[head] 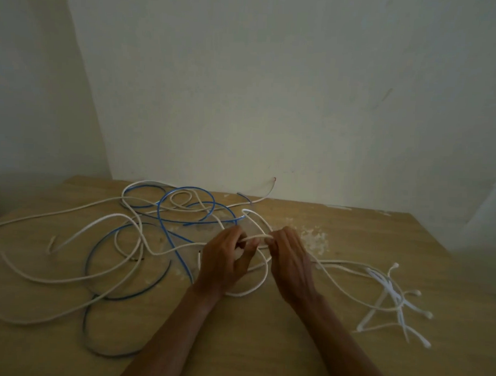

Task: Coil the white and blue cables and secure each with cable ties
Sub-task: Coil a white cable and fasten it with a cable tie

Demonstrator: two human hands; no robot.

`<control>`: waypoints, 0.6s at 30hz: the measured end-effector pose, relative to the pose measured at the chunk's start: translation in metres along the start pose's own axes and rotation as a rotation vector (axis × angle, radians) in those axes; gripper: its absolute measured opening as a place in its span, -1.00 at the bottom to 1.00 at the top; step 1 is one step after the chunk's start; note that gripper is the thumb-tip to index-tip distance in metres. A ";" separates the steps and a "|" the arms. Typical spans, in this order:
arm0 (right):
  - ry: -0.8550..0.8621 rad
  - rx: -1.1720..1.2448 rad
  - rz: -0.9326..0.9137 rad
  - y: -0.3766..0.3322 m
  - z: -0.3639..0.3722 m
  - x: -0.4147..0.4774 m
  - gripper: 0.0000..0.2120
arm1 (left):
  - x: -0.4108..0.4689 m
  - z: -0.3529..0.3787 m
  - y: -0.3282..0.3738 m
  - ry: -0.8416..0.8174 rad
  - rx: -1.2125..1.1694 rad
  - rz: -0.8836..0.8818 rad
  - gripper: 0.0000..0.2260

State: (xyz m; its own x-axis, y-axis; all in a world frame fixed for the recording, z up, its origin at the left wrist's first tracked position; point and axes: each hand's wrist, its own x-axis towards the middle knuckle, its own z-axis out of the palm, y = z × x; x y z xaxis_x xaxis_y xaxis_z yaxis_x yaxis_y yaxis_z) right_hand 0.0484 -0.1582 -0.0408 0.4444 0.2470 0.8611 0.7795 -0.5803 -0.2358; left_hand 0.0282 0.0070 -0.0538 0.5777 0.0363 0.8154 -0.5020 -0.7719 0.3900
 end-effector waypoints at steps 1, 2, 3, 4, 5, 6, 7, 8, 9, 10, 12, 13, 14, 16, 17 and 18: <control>0.077 0.010 0.098 0.004 -0.004 0.001 -0.69 | 0.001 -0.001 -0.003 0.007 0.012 -0.004 -0.69; 0.165 0.034 0.227 0.006 -0.007 0.002 -0.68 | 0.003 -0.003 -0.006 0.014 0.035 0.005 -0.68; 0.256 0.069 0.366 0.007 -0.010 0.004 -0.70 | 0.004 -0.005 -0.007 0.021 0.073 0.022 -0.68; 0.342 0.110 0.507 0.008 -0.014 0.007 -0.72 | 0.005 -0.007 -0.008 0.028 0.118 0.032 -0.69; 0.430 0.151 0.625 0.010 -0.017 0.012 -0.73 | 0.006 -0.009 -0.010 0.042 0.162 0.033 -0.71; 0.522 0.189 0.717 0.016 -0.020 0.015 -0.73 | 0.007 -0.012 -0.013 0.064 0.205 0.024 -0.74; 0.611 0.236 0.800 0.025 -0.024 0.017 -0.71 | 0.008 -0.015 -0.018 0.086 0.248 0.000 -0.78; 0.699 0.290 0.873 0.034 -0.028 0.018 -0.68 | 0.007 -0.019 -0.024 0.096 0.284 -0.043 -0.81; 0.756 0.327 0.922 0.044 -0.032 0.017 -0.65 | 0.006 -0.022 -0.032 0.097 0.297 -0.102 -0.82; 0.766 0.325 0.948 0.055 -0.035 0.013 -0.63 | 0.005 -0.025 -0.039 0.099 0.282 -0.174 -0.78; 0.615 0.229 0.947 0.062 -0.035 0.006 -0.64 | 0.003 -0.027 -0.046 0.109 0.167 -0.321 -0.69; 0.491 0.170 0.936 0.061 -0.032 0.003 -0.66 | 0.003 -0.026 -0.044 0.111 0.087 -0.363 -0.67; 0.364 0.122 0.912 0.056 -0.028 0.001 -0.64 | 0.006 -0.025 -0.040 0.107 -0.002 -0.378 -0.66; 0.165 -0.008 0.810 0.040 -0.016 -0.002 -0.31 | 0.011 -0.021 -0.028 0.079 -0.185 -0.388 -0.66; 0.128 -0.110 0.728 0.030 -0.013 -0.003 -0.13 | 0.012 -0.020 -0.022 0.051 -0.254 -0.386 -0.67; 0.142 -0.233 0.617 0.022 -0.011 -0.002 -0.02 | 0.012 -0.018 -0.017 0.015 -0.283 -0.371 -0.68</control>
State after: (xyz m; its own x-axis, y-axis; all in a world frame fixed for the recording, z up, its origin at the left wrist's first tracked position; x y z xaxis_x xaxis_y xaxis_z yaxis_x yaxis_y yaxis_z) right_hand 0.0596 -0.1796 -0.0425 0.7030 -0.2787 0.6543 0.2789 -0.7383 -0.6141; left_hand 0.0323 0.0321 -0.0429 0.7434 0.2879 0.6038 -0.4203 -0.5012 0.7564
